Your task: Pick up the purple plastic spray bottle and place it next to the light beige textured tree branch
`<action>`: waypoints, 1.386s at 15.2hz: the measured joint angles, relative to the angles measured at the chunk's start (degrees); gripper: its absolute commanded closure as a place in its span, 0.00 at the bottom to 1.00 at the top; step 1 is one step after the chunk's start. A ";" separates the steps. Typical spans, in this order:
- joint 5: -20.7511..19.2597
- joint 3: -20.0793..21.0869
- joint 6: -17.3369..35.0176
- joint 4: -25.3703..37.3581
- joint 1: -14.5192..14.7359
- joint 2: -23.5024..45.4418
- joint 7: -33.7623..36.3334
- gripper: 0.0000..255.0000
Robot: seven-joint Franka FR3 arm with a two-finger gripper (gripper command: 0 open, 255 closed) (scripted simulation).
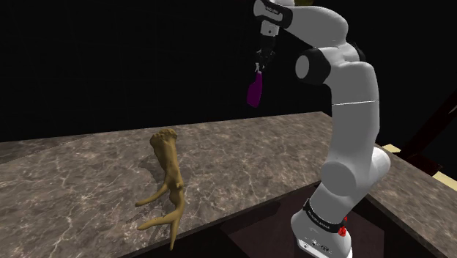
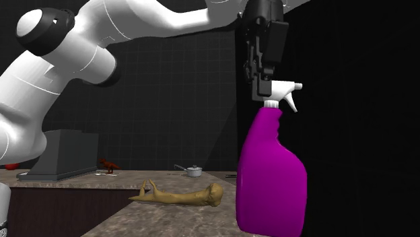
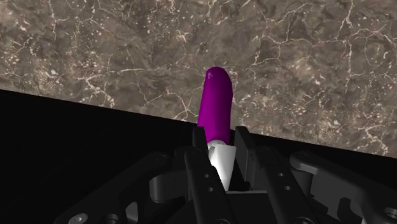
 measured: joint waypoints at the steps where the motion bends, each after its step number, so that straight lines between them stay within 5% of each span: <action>1: 0.14 0.04 -1.11 1.64 -0.22 0.53 0.02 1.00; 5: 1.55 0.54 -8.38 14.85 -2.78 6.28 -0.04 1.00; 13: -4.24 0.16 -0.11 -15.70 8.47 -15.81 6.11 1.00; 21: -8.50 4.14 1.26 -33.36 15.63 -32.16 16.08 1.00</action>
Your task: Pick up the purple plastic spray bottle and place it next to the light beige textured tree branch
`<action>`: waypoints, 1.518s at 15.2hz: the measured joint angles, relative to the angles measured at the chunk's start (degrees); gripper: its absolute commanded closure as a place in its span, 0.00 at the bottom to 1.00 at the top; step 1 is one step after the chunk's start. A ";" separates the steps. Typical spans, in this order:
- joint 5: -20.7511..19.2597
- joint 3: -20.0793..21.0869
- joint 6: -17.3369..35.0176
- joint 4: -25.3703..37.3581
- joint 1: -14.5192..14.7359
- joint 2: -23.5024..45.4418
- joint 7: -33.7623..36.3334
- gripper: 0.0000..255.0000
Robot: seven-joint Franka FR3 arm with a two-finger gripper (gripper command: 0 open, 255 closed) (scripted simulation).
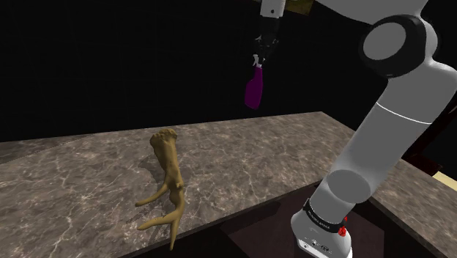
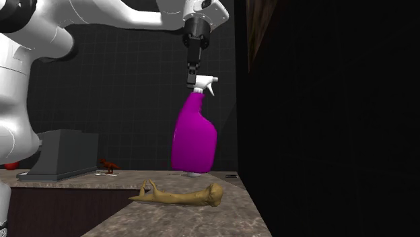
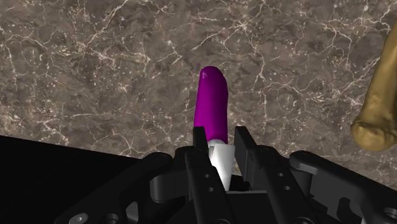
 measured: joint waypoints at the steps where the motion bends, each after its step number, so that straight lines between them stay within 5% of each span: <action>1: -0.32 0.83 0.02 -2.03 0.80 -1.96 1.59 1.00; 12: 0.19 9.08 -4.47 -10.44 6.28 -14.21 15.30 1.00; 23: 4.78 19.07 -10.11 -11.47 11.03 -20.51 30.52 1.00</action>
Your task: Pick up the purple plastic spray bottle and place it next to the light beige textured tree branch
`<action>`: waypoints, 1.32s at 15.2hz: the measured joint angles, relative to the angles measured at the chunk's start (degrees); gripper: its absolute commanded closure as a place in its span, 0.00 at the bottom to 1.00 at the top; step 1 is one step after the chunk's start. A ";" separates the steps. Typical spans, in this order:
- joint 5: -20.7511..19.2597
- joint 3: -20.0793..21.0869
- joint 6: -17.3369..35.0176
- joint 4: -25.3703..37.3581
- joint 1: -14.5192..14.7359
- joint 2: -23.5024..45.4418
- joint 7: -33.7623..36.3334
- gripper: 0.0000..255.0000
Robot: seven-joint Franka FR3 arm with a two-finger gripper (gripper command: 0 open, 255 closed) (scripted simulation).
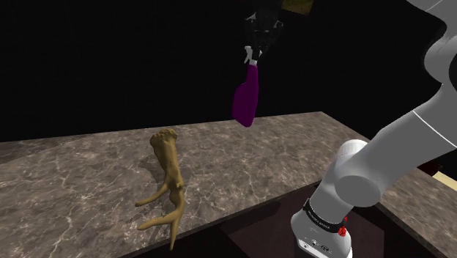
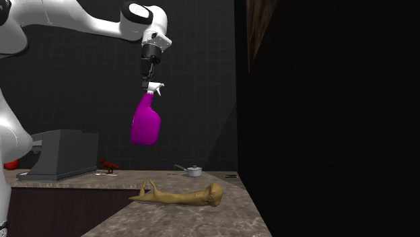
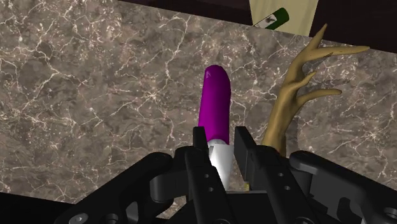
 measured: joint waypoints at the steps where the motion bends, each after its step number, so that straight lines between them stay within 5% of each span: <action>1: 0.55 0.96 -0.62 0.23 0.41 -0.40 1.46 1.00; 9: 4.59 8.87 -4.73 6.12 3.36 0.88 13.42 1.00; 20: 5.83 9.66 3.25 -6.41 4.06 -3.81 13.98 1.00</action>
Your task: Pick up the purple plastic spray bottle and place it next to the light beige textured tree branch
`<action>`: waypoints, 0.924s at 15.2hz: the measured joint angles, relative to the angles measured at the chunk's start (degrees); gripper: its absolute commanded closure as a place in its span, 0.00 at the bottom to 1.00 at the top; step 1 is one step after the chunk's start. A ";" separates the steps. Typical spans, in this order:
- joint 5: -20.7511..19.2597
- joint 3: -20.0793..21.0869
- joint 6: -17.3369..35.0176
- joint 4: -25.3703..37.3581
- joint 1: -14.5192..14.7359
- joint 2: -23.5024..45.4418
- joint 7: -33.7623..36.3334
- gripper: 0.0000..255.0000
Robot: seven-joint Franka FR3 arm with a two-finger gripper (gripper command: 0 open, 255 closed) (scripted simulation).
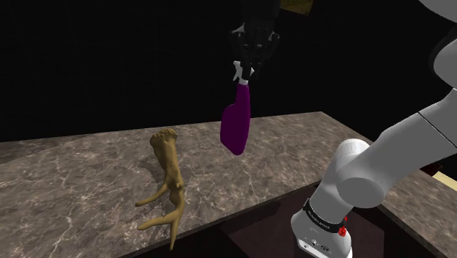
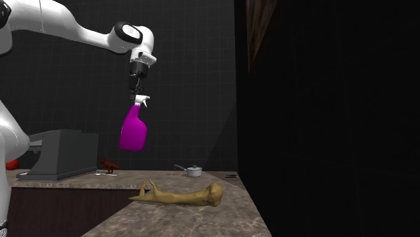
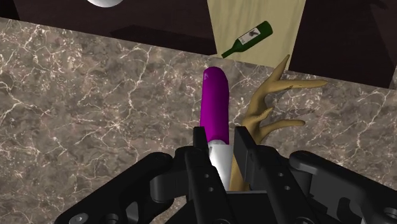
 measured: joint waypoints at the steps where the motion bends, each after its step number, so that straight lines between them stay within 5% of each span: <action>1: 0.00 -0.01 0.61 -0.76 0.01 -0.15 -0.09 1.00; 14: 0.86 0.30 10.25 -14.36 0.52 -4.16 -0.90 1.00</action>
